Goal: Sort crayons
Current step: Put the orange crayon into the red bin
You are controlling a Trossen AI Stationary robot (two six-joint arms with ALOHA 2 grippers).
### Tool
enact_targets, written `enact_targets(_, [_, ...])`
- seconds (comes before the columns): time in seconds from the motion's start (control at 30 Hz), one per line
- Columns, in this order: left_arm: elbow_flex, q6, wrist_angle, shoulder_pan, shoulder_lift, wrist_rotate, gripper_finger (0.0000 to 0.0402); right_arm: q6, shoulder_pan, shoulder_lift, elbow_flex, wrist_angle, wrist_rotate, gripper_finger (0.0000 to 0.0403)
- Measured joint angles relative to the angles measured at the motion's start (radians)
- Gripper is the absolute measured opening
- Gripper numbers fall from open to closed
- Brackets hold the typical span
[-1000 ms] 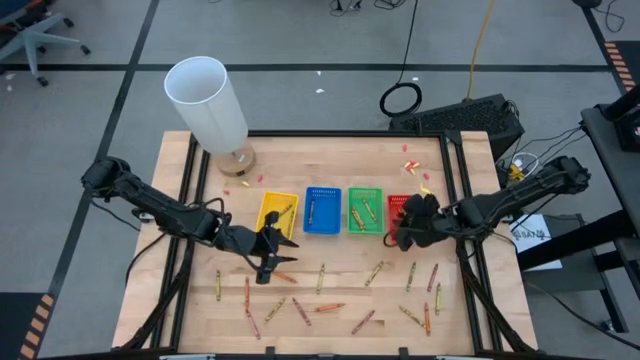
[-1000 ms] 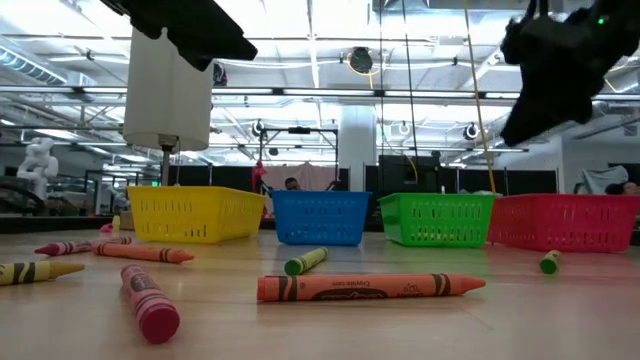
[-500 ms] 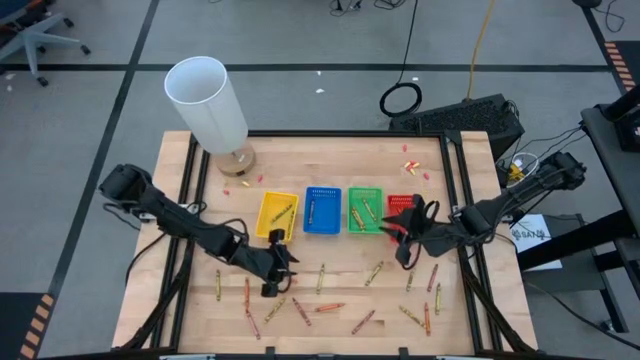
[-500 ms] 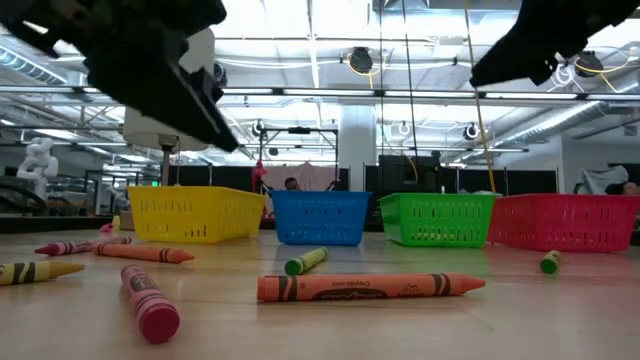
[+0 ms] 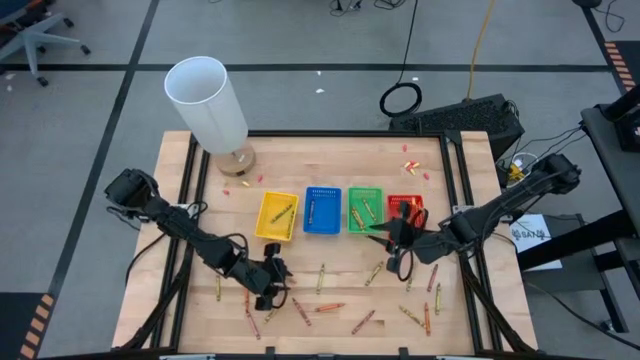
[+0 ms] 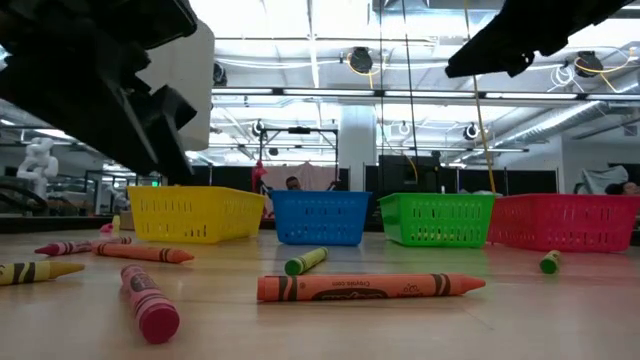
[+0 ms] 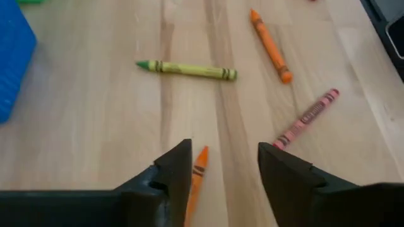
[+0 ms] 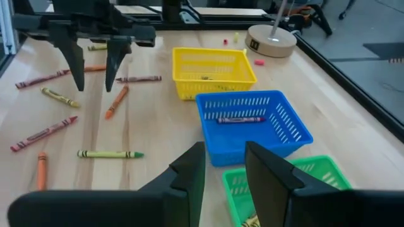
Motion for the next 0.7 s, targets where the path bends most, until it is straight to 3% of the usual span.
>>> enact_targets(0.27, [0.0,0.064,-0.043,-0.028,0.0,-0.02,0.026,-0.015,0.0,0.118,0.0,0.11,0.019,0.0098])
enact_targets(0.7, [0.0,0.093,-0.151,-0.034,0.04,-0.081,0.0213,-0.022,0.0,0.254,0.0,0.265,0.016,0.0098])
